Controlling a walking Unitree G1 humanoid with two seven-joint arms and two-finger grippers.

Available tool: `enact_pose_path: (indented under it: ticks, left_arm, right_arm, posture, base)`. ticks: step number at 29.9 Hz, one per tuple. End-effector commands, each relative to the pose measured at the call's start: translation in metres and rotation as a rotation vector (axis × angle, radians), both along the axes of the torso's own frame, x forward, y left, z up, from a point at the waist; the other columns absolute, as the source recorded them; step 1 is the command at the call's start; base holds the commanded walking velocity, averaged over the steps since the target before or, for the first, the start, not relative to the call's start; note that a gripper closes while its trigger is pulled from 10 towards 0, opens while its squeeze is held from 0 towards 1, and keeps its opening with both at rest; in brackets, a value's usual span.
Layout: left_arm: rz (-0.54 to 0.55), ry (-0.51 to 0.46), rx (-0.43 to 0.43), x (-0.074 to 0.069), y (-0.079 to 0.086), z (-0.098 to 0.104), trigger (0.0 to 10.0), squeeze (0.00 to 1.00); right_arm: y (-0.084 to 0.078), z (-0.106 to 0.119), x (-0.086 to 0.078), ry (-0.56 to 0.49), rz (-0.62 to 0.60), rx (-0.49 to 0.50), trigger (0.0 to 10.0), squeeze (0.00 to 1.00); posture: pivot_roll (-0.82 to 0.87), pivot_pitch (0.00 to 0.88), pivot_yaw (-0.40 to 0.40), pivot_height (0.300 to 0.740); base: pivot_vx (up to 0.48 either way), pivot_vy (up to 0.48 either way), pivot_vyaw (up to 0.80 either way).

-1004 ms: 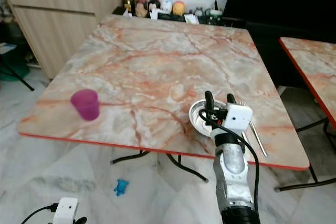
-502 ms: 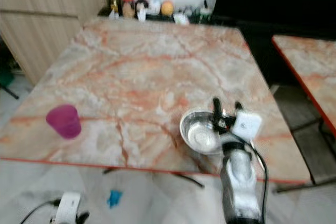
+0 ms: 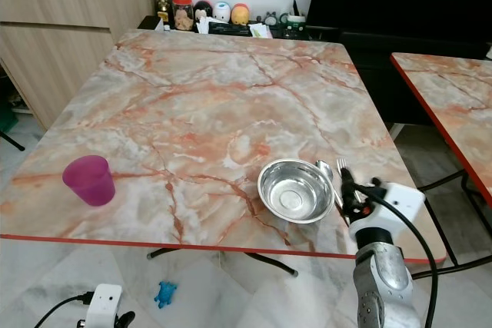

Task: Setting the table

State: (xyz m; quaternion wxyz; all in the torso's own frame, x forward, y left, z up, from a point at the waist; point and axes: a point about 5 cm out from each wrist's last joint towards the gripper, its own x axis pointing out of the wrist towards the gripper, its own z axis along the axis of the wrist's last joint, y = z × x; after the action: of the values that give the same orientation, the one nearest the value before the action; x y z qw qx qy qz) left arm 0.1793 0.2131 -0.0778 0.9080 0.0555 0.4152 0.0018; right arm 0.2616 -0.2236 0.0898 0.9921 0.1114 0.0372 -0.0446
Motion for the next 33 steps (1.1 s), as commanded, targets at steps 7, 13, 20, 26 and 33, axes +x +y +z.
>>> enact_pose_path:
  ticks: [7, 13, 20, 26, 33]
  left_arm:
    - [-0.023, 0.012, 0.008, 0.0, 0.0, -0.001, 10.0, 0.0]
    - [-0.022, 0.018, 0.014, -0.001, 0.002, -0.001, 10.0, 0.0]
    - [-0.022, 0.02, 0.015, -0.002, 0.002, -0.001, 10.0, 0.0]
    - [-0.026, 0.029, 0.026, -0.003, 0.002, -0.002, 10.0, 0.0]
    - [-0.025, 0.035, 0.027, -0.004, 0.002, -0.002, 10.0, 0.0]
  right_arm:
    - [0.01, 0.003, 0.009, 0.023, 0.051, 0.035, 10.0, 1.0]
    - [0.009, -0.003, 0.006, 0.044, 0.034, 0.074, 10.0, 0.0]
    - [0.007, -0.011, 0.005, 0.072, 0.009, 0.145, 10.0, 0.0]
    - [0.009, -0.013, 0.006, 0.079, 0.004, 0.163, 10.0, 0.0]
    - [0.019, -0.02, 0.006, 0.11, 0.057, 0.181, 10.0, 0.0]
  posture:
    - [0.09, 0.0, -0.056, 0.74]
    - [0.08, 0.0, -0.055, 0.74]
    - [0.09, 0.0, -0.056, 0.74]
    - [0.09, 0.0, -0.056, 0.74]
    - [0.09, 0.0, -0.059, 0.74]
  base:
    - [0.0, 0.0, 0.0]
    - [0.0, 0.0, 0.0]
    - [0.0, 0.0, 0.0]
    - [0.0, 0.0, 0.0]
    - [0.0, 0.0, 0.0]
